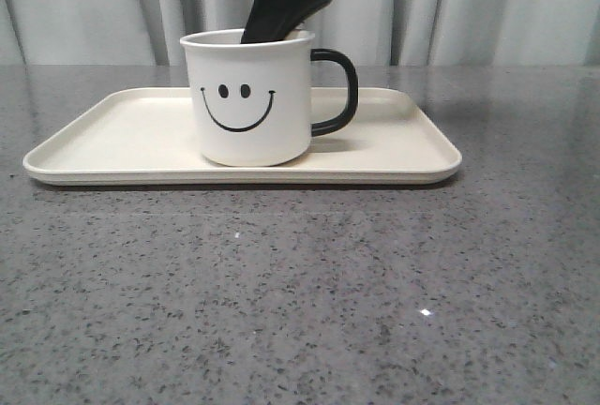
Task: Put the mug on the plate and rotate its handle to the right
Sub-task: 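Lower the mug back onto the tray with the right gripper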
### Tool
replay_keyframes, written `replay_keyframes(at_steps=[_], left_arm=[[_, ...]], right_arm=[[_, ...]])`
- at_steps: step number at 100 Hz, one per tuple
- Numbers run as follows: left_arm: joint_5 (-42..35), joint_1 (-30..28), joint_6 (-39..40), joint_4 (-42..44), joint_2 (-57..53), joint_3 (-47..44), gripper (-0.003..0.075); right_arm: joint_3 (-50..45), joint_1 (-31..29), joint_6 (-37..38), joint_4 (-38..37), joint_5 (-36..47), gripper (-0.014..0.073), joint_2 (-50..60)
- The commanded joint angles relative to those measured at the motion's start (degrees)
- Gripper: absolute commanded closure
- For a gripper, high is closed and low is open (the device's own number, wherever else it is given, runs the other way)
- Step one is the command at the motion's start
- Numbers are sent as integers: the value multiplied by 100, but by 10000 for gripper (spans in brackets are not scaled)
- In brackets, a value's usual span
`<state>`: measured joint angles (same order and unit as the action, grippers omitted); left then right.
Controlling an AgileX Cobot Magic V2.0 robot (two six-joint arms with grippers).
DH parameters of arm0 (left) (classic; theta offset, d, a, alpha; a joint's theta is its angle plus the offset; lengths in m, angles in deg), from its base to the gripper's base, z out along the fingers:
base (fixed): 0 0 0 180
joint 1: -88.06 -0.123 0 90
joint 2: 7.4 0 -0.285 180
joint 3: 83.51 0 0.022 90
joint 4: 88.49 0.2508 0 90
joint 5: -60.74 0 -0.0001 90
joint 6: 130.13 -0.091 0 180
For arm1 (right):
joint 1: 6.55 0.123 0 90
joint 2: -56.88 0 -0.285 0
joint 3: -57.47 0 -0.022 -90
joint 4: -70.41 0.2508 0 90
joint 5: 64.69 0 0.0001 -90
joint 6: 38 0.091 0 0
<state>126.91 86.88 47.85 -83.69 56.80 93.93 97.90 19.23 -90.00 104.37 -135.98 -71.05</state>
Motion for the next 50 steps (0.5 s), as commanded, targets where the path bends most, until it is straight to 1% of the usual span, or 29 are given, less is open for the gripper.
replay_keyframes(at_steps=[1, 7, 26, 50], left_arm=[[-345, -13, 53, 26, -35, 133, 740], [-345, -13, 53, 26, -35, 133, 740], [-345, -13, 53, 26, -35, 133, 740], [-345, -13, 53, 26, -35, 133, 740]], right_arm=[[192, -20, -57, 199, -515, 536, 293], [192, -20, -57, 199, -515, 524, 293], [209, -20, -57, 199, -491, 524, 293], [523, -20, -10, 199, -517, 524, 293]])
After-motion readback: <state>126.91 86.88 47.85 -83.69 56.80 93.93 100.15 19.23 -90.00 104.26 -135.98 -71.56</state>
